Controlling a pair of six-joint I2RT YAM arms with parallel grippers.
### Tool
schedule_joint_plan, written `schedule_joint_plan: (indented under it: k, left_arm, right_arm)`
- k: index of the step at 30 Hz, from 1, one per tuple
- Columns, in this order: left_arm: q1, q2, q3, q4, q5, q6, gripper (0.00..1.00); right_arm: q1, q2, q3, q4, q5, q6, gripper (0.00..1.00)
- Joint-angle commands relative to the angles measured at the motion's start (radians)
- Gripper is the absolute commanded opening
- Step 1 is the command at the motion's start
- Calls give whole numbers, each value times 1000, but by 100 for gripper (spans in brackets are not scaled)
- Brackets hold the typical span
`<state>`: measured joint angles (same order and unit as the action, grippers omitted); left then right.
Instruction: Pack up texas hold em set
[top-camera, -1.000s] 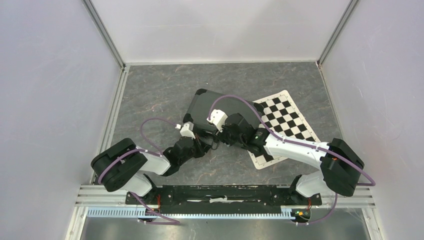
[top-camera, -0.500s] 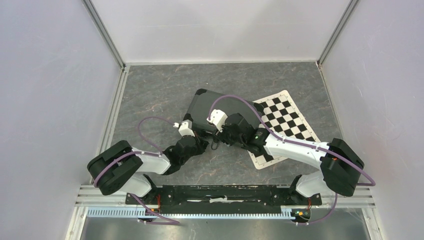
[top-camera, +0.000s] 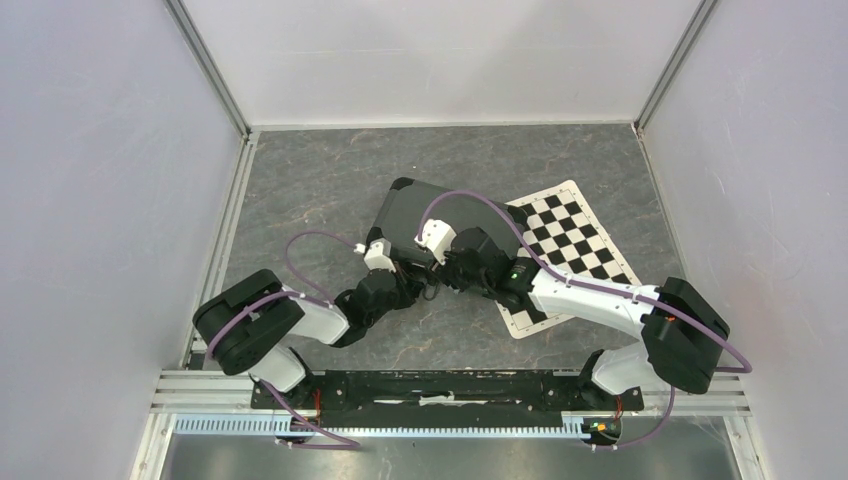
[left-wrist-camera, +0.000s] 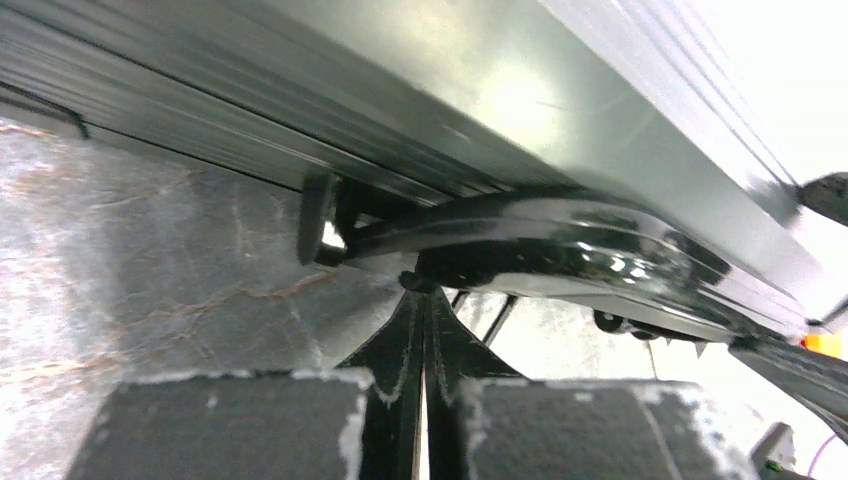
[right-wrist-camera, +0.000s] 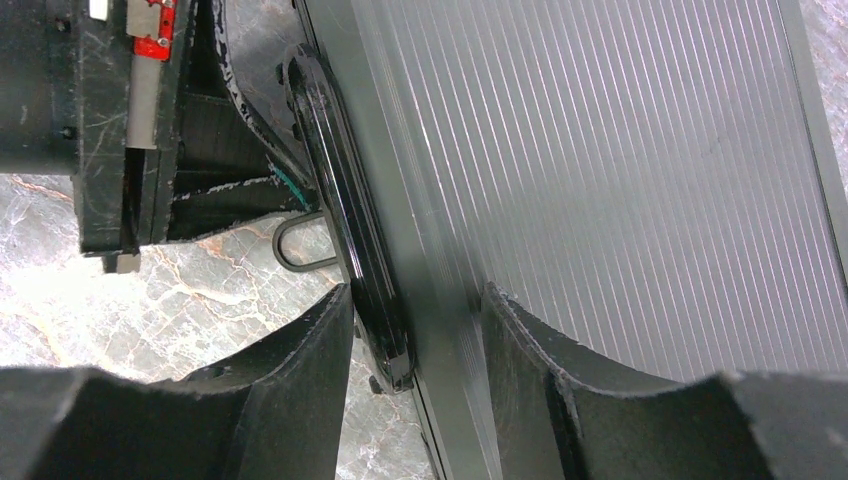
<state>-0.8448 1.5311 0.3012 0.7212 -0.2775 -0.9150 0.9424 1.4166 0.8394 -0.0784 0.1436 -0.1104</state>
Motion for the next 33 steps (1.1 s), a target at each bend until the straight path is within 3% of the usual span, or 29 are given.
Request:
schedule_joint_plan:
  k: [1,5,11,18,27,33]
  left_arm:
    - [-4,-16,-31,170,116,-3,2]
    - [-4,-76,-46,193,178,-4,2]
    - [-4,-185,-51,99,179,2,2]
    - [-4,-198,-46,76,172,7,2]
    - [-4,-222,-33,-19,125,22,2]
    - [-4,-278,-40,-171,36,44,2]
  right_arm:
    - [-15,47,-61,-124,-20,37,53]
    - [-16,42,-62,-121,-22,37,53]
    - [-16,34,-68,-117,-24,38,53]
    - [-16,18,-72,-117,-28,41,53]
    - [-16,11,-72,-123,-31,41,55]
    - [-16,16,-71,-121,-29,41,56]
